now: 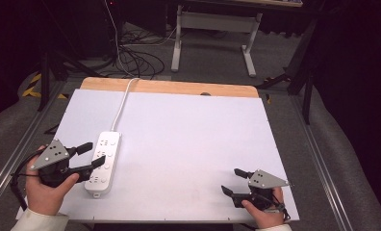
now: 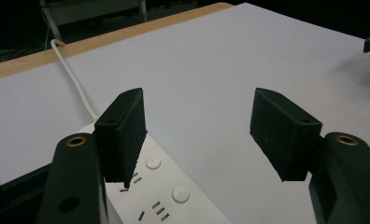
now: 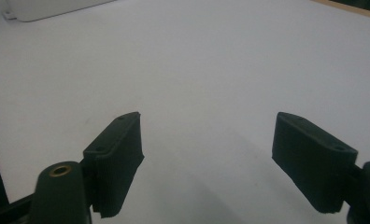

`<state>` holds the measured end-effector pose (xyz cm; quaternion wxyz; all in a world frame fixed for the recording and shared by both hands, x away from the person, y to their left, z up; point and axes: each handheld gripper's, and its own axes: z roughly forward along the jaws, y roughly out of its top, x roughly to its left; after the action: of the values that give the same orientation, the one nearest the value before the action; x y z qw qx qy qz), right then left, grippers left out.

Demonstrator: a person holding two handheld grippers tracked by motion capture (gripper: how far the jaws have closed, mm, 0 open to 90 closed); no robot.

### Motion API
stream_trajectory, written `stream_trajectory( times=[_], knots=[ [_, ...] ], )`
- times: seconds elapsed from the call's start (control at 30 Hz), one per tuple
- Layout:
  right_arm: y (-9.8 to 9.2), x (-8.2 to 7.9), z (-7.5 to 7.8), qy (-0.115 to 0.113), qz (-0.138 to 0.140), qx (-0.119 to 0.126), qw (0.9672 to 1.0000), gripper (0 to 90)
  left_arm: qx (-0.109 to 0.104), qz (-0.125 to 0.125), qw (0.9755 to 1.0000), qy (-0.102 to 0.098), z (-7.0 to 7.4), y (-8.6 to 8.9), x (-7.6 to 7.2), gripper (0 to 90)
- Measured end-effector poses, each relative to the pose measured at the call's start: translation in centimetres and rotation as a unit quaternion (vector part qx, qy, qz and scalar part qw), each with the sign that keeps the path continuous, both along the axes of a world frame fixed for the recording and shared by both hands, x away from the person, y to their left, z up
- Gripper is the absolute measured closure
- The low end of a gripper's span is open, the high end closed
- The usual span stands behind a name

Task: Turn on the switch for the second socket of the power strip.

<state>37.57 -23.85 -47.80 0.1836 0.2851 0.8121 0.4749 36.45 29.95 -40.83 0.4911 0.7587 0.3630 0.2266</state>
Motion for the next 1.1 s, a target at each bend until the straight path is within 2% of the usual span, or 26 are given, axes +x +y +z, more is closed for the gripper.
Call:
stream_trajectory(
  times=[0.1, 0.17, 0.27, 0.5, 0.53, 0.57, 0.63, 0.77, 0.8, 0.83, 0.87, 0.9, 0.93, 1.03, 1.07, 1.1],
  knots=[
    [0.0, 0.0, -0.1, 0.002, 0.001, -0.001, 1.0, 24.8, -0.004, 0.003, 1.0, 0.002, 0.1, -0.1, 0.3, 36.5],
    [0.0, 0.0, -0.1, 0.003, 0.001, -0.001, 1.0, 24.8, 0.002, 0.001, 1.0, 0.0, 0.1, -0.1, 0.6, 36.6],
    [0.1, 0.1, -0.1, 0.005, 0.001, 0.001, 1.0, 24.8, -0.002, 0.0, 1.0, 0.009, 0.3, -0.4, 1.4, 36.5],
    [0.0, 0.0, -0.1, 0.004, 0.001, 0.003, 1.0, 24.8, 0.001, 0.003, 1.0, 0.005, 0.2, -0.3, 2.1, 36.3],
    [0.0, 0.0, -0.1, 0.004, 0.001, 0.003, 1.0, 24.8, -0.014, -0.001, 0.9999, -0.002, 0.0, -0.3, 2.2, 33.6],
    [0.0, 0.0, -0.1, 0.004, 0.001, 0.003, 1.0, 24.8, -0.014, -0.001, 0.9999, -0.002, 0.0, -0.3, 2.2, 33.4],
    [0.0, 0.0, -0.1, 0.004, 0.002, 0.002, 1.0, 24.8, -0.018, 0.0, 0.9998, 0.005, -0.1, -0.2, 2.5, 39.4],
    [0.0, 0.0, -0.1, 0.003, 0.001, 0.003, 1.0, 24.7, -0.013, -0.006, 0.9998, 0.017, -0.4, 0.0, 3.2, 59.6],
    [0.0, 0.0, -0.1, 0.003, 0.001, 0.003, 1.0, 24.7, -0.016, -0.006, 0.9996, 0.023, -0.5, 0.0, 3.4, 59.6],
    [0.0, 0.0, -0.1, 0.003, 0.001, 0.003, 1.0, 24.7, -0.014, -0.005, 0.9996, 0.024, -0.6, 0.1, 3.6, 63.7],
    [0.0, 0.0, -0.1, 0.004, 0.002, 0.002, 1.0, 24.7, -0.012, -0.005, 0.9996, 0.027, -0.6, 0.3, 3.8, 72.7],
    [0.0, 0.0, -0.1, 0.004, 0.002, 0.002, 1.0, 24.7, -0.011, -0.002, 0.9995, 0.028, -0.7, 0.4, 3.9, 72.7],
    [0.0, 0.1, -0.1, 0.003, 0.003, 0.002, 1.0, 24.7, -0.004, 0.003, 0.9996, 0.027, -0.8, 0.6, 4.3, 78.7],
    [0.0, 0.1, -0.1, 0.004, 0.002, 0.0, 1.0, 24.7, 0.007, 0.006, 0.9995, 0.029, -0.9, 0.8, 4.6, 84.7],
    [0.0, 0.1, -0.1, 0.005, 0.001, 0.0, 1.0, 24.7, 0.009, 0.004, 0.9991, 0.042, -1.2, 0.9, 5.0, 87.4],
    [0.0, 0.1, -0.1, 0.005, 0.001, 0.0, 1.0, 24.7, 0.009, 0.004, 0.9991, 0.042, -1.2, 0.9, 5.0, 89.3]
  ],
)
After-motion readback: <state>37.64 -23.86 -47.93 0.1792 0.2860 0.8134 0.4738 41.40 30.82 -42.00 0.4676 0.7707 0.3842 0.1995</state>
